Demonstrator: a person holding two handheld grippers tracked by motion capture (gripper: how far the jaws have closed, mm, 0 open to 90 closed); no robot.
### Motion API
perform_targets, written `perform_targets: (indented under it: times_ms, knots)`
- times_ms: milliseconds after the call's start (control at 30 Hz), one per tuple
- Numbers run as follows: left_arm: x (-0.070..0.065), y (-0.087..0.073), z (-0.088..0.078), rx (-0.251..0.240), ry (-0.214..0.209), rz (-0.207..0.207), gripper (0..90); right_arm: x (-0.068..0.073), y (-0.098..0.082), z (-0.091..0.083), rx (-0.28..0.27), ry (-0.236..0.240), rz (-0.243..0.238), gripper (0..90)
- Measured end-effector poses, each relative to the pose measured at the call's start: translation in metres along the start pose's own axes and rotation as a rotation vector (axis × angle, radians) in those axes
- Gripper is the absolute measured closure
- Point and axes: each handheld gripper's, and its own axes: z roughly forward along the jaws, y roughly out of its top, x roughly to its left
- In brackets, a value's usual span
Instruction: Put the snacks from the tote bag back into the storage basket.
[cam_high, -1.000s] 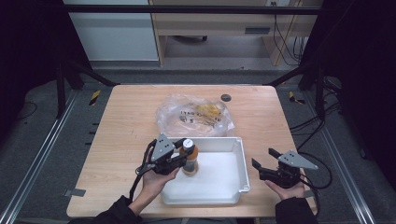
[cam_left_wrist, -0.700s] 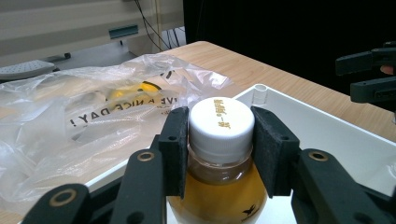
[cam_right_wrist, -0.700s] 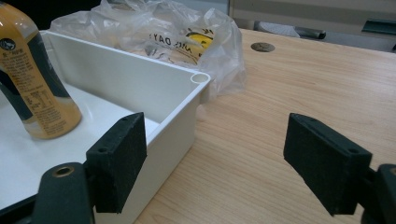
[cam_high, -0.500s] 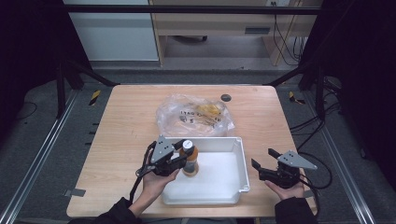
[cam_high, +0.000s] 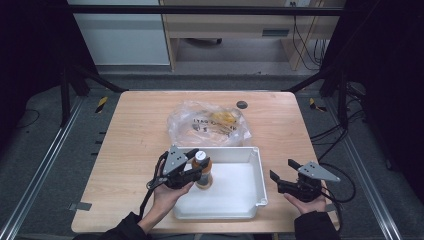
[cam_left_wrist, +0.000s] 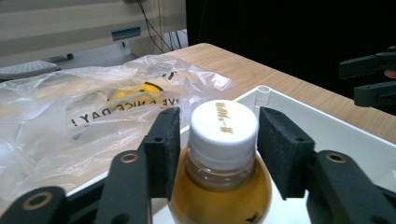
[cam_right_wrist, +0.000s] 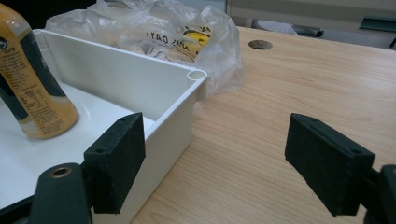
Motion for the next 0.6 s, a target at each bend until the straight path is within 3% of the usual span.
perform_targets:
  times_ms: [267, 600]
  knots:
    - [0.006, 0.003, -0.01, -0.003, -0.02, -0.013, 35.2, -0.001, -0.001, -0.001, 0.002, -0.012, 0.003, 19.4]
    - [0.015, 0.0, -0.028, 0.007, -0.013, -0.003, 30.5, -0.002, 0.0, -0.001, 0.009, -0.022, 0.006, 18.7]
